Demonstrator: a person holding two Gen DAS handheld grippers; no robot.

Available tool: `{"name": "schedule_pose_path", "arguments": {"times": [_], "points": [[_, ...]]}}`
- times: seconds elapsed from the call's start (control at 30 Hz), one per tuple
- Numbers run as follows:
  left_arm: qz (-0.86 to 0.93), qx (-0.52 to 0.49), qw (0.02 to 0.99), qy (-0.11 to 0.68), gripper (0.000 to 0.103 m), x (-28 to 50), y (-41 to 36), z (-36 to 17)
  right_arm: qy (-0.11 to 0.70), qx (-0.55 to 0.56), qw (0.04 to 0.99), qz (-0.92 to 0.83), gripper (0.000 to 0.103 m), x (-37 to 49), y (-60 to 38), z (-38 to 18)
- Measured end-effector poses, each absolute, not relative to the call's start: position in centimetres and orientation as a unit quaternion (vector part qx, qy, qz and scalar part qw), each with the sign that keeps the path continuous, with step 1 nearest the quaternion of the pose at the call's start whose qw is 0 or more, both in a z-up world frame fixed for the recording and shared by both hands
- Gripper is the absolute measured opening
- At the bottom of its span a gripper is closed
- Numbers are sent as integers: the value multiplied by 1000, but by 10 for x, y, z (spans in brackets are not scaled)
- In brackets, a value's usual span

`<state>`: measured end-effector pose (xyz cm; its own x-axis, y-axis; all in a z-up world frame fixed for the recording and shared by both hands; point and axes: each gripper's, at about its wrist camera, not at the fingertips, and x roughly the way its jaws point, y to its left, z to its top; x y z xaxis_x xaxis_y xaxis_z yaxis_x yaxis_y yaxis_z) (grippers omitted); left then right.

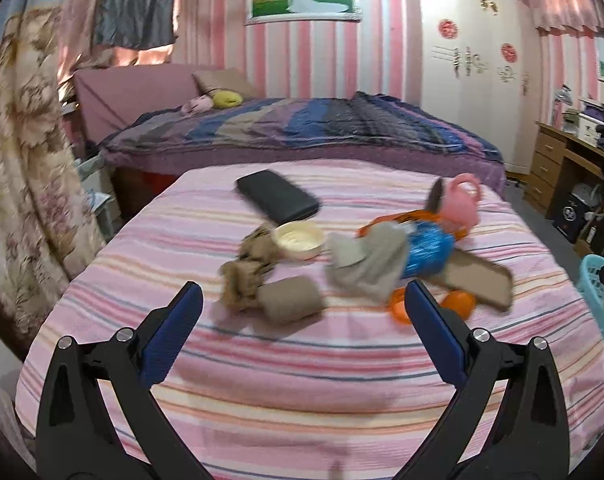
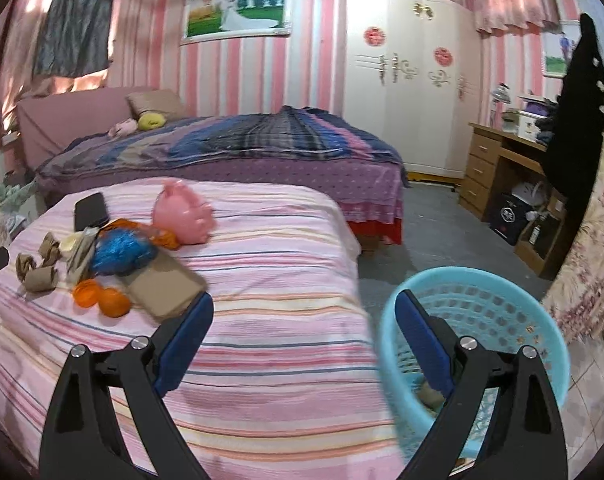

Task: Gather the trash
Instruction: 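Move both tools back over the bed toward the remaining items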

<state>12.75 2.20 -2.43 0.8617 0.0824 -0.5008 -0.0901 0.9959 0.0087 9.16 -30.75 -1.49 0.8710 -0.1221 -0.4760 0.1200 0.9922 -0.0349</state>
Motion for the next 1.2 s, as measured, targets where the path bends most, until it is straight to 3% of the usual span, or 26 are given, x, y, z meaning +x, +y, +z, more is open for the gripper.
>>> {"name": "schedule_pose_path", "arguments": {"times": [0.43, 0.9, 1.0, 1.17, 1.2], "points": [[78, -23, 953, 292, 98, 135, 83, -56, 263, -21, 964, -42, 90, 109, -259, -34], [57, -43, 943, 324, 96, 177, 99, -62, 287, -24, 958, -19, 90, 129, -242, -45], [40, -53, 941, 333, 79, 191, 99, -64, 290, -19, 957, -15, 90, 130, -243, -47], [-12, -76, 928, 364, 38, 207, 99, -75, 292, -15, 956, -14, 90, 132, -244, -48], [-20, -78, 929, 361, 37, 205, 99, -74, 292, -16, 956, -15, 90, 132, -244, -48]]}}
